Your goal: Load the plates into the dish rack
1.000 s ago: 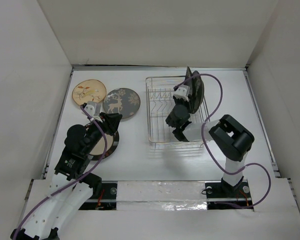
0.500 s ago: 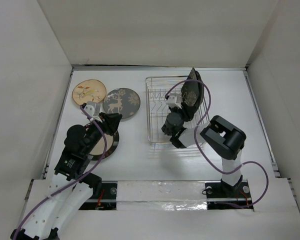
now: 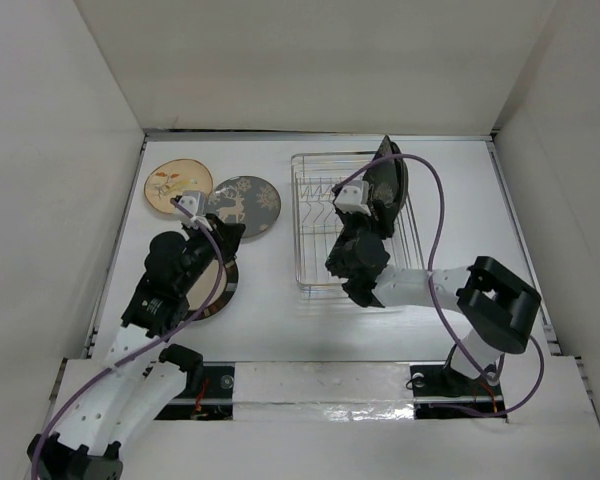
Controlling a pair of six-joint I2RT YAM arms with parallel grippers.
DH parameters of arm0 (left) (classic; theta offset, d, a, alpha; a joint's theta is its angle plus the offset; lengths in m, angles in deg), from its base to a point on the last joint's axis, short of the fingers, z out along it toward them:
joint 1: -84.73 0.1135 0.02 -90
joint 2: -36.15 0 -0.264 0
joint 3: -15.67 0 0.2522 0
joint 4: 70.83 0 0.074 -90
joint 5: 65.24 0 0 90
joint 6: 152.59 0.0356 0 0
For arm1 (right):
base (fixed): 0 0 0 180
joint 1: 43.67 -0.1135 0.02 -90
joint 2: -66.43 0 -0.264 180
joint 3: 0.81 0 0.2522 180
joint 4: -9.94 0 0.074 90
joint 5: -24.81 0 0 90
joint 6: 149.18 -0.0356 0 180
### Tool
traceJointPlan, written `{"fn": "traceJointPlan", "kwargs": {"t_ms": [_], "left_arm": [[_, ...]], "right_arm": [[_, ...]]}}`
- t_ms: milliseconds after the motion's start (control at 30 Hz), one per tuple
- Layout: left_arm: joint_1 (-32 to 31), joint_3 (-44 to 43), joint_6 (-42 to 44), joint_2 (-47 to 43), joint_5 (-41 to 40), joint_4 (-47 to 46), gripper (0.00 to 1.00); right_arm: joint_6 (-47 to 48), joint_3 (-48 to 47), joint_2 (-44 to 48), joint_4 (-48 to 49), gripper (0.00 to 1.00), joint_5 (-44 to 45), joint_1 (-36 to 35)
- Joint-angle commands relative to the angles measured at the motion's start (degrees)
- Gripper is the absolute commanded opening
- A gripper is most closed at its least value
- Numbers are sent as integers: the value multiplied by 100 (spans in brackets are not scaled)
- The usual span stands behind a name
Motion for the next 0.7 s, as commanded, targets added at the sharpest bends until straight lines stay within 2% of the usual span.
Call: {"fn": "traceJointPlan", "kwargs": {"t_ms": [0, 33, 67, 100, 133, 167, 200, 267, 367, 433, 467, 500, 533, 667], "left_arm": [[53, -106, -296, 268, -75, -355, 0], [53, -141, -331, 330, -146, -355, 0], [53, -176, -392, 382, -225, -346, 0], [53, -202, -428, 426, -313, -346, 0], [53, -255, -472, 514, -348, -337, 0], [53, -264, -524, 532, -392, -363, 1], [53, -282, -629, 567, -453, -390, 3], [53, -326, -727, 620, -559, -425, 10], [106, -387, -920, 778, -726, -486, 17], [106, -405, -1112, 1005, -674, -557, 15], [106, -405, -1210, 1085, -604, -688, 10], [106, -414, -1315, 1190, -386, -785, 3], [106, -414, -1429, 1366, -297, -907, 0], [106, -414, -1861, 1806, -216, -1558, 0]], "right_arm": [[-73, -223, 342, 1694, 49, -250, -345], [-998, -276, 639, 955, 42, -356, -432], [-1764, -363, 850, -1, 39, -522, -512], [-2894, -529, 1096, -2986, 38, -1385, -573], [-4159, -809, 1360, -4704, 40, -2368, -409], [-5955, -1204, 1763, -5608, 42, -3492, -146], [-6260, -1164, 1932, -5948, 45, -5313, 170], [-6238, -928, 2257, -5785, 47, -5708, 77], [-6175, -988, 2715, -6223, 48, -6472, 24], [-6219, -979, 3031, -6574, 38, -6991, 24], [-6237, -936, 3145, -6663, 30, -7079, 24], [-6219, -857, 3251, -6794, 6, -7072, 24], [-6202, -821, 3426, -6882, 0, -6976, 24], [-6438, -435, 3788, -6805, 0, -6676, 24]]}}
